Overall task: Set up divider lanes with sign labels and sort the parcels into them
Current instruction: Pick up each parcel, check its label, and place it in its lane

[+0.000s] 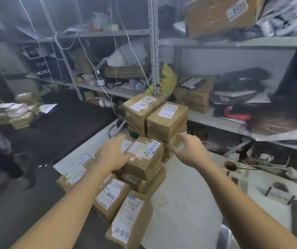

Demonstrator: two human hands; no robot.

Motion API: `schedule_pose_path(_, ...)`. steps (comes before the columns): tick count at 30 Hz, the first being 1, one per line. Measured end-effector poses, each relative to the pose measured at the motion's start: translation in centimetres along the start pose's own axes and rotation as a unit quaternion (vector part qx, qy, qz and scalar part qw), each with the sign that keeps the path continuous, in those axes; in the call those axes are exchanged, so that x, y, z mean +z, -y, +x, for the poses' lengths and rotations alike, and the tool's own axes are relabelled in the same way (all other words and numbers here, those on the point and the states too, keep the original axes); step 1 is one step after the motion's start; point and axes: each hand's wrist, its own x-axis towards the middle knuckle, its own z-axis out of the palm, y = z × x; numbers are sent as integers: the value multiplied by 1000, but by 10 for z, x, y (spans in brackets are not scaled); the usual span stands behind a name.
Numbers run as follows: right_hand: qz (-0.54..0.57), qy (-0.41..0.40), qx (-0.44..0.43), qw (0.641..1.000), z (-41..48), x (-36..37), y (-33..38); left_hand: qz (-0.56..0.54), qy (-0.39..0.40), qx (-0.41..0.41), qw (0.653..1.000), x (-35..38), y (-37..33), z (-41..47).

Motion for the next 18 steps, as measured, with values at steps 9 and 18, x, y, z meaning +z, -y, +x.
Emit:
schedule_pose_path(9, 71, -6, 20, 997, 123, 53, 52, 13, -29, 11, 999, -12, 43, 134)
schedule_pose_path(18, 20, -68, 103, 992, 227, 121, 112, -242, 10, 70, 968, 4, 73, 296)
